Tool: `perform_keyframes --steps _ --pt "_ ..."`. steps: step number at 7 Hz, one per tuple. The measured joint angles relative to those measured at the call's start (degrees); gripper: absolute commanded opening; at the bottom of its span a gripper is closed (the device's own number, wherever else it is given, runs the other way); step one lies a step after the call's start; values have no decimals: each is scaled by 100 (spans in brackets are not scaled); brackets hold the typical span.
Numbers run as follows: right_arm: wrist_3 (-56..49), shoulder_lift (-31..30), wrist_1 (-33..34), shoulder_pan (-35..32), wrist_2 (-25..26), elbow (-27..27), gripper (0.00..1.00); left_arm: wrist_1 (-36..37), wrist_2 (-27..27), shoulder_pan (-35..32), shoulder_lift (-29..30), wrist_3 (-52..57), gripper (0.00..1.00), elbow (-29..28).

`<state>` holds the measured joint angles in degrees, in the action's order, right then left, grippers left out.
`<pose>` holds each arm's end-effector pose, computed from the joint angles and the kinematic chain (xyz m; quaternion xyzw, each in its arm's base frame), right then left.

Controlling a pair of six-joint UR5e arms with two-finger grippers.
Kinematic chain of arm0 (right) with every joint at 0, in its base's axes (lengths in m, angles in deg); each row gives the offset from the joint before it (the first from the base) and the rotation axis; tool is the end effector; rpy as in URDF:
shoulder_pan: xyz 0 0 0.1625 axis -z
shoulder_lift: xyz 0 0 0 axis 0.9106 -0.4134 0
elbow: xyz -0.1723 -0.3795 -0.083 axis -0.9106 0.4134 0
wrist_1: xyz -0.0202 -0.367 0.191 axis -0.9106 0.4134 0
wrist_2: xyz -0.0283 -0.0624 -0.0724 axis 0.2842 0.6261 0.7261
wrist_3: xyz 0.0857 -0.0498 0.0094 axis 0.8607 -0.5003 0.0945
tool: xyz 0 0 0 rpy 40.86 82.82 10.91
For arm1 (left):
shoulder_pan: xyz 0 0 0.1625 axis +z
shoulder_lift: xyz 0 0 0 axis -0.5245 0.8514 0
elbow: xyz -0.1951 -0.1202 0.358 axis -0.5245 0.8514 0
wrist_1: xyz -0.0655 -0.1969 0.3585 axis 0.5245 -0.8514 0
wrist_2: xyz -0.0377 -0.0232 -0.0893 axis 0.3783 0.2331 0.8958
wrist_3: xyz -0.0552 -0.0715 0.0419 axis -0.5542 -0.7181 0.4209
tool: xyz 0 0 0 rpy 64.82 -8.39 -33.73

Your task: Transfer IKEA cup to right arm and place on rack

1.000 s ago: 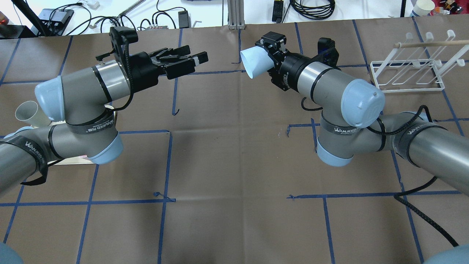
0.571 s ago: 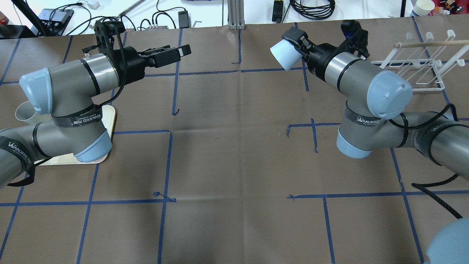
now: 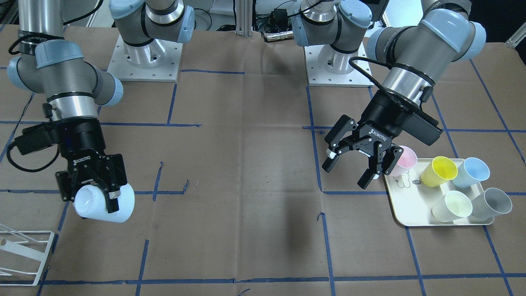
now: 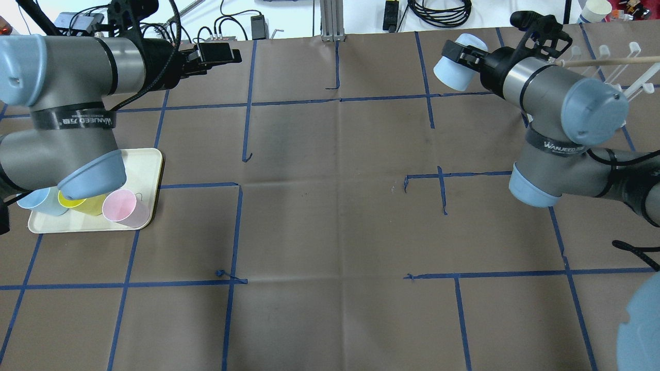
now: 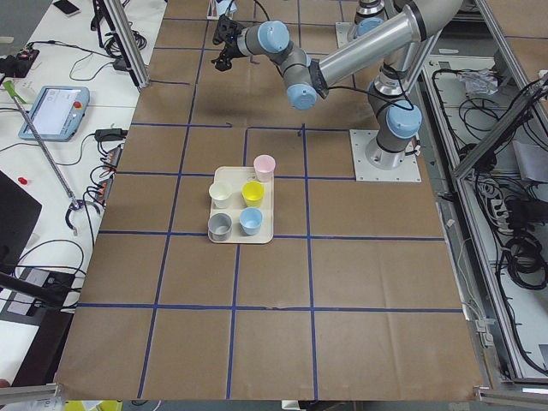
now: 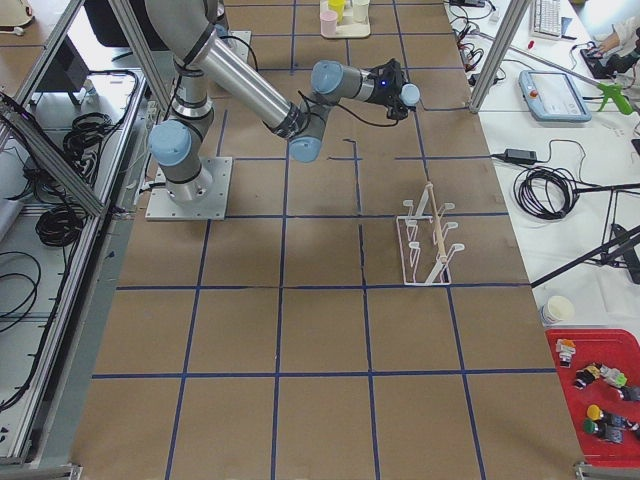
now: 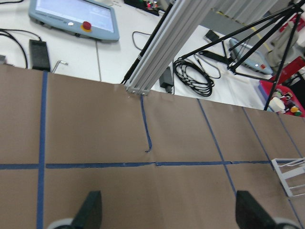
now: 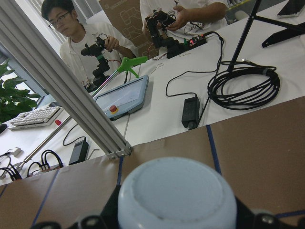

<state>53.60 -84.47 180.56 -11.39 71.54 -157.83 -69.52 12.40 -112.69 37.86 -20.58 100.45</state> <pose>0.0534 -0.5569 0.3390 0.0659 0.8457 -0.4942 0.1901 -0.1006 -0.5490 0.4130 0.0077 -0.9204 0.3103 0.2376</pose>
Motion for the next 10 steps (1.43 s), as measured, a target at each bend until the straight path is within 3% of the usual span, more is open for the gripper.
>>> perform_keyframes --steps 2,5,8,10 --pt "-866 114 1 538 -48 126 31 -1600 -1113 -349 27 0 99 -678" --pt "-2409 610 45 1162 -340 725 31 -3958 -2030 -524 97 -111 99 -1631" --pt "-3512 1022 422 1479 -626 1365 30 -5270 -2604 -528 17 -153 99 -1921" --pt "-3614 1440 740 1526 -628 1790 30 -6122 -2858 -532 -8 -159 99 -2127"
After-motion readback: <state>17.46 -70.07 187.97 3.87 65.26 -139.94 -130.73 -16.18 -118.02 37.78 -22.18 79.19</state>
